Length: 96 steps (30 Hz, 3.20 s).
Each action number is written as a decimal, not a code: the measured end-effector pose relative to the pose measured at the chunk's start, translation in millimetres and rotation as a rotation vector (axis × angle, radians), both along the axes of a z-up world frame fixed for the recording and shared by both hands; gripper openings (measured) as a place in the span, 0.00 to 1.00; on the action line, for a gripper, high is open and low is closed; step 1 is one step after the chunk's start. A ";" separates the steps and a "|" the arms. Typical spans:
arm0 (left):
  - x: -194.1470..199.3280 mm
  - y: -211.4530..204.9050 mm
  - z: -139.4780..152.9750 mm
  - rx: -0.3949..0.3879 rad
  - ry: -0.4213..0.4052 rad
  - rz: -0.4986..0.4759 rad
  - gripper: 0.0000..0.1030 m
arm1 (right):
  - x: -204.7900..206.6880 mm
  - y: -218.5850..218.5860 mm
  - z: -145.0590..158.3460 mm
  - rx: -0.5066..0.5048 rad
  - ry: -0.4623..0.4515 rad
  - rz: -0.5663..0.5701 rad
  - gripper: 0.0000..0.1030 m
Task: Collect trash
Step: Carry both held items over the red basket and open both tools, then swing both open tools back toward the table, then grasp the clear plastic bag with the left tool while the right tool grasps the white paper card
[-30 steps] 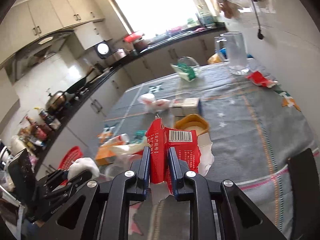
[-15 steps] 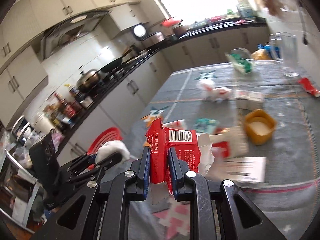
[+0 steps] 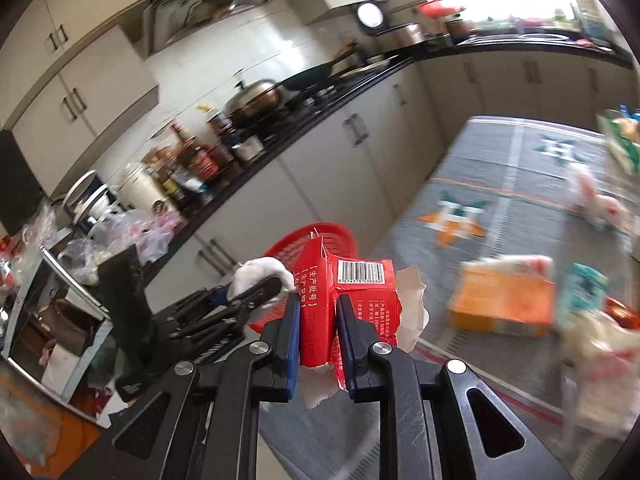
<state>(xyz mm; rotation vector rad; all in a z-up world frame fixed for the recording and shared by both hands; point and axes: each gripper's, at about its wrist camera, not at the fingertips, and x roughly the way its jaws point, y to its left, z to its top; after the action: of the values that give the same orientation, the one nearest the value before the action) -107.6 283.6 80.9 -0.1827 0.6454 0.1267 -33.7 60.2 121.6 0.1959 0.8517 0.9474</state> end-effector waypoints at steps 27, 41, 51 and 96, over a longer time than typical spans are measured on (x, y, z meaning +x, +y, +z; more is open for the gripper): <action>18.9 74.3 -46.1 -0.078 0.074 0.158 0.57 | 68.0 135.0 -62.2 0.018 0.181 0.085 0.39; -9.8 14.4 -17.6 -0.075 0.002 0.067 0.60 | 33.6 39.1 -38.1 0.061 0.103 -0.002 0.39; 1.9 -79.7 -11.7 -0.128 0.023 -0.152 0.60 | -10.8 -86.3 -29.5 0.098 -0.010 -0.143 0.39; 41.8 -239.9 -26.8 -0.217 0.069 -0.471 0.04 | -5.9 -285.3 -107.9 0.163 0.200 -0.532 0.15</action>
<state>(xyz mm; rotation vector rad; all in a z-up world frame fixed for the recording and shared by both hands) -65.8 43.7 54.1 -0.2314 0.7548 -0.3937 -39.6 -225.0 13.7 0.6336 0.8456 0.4998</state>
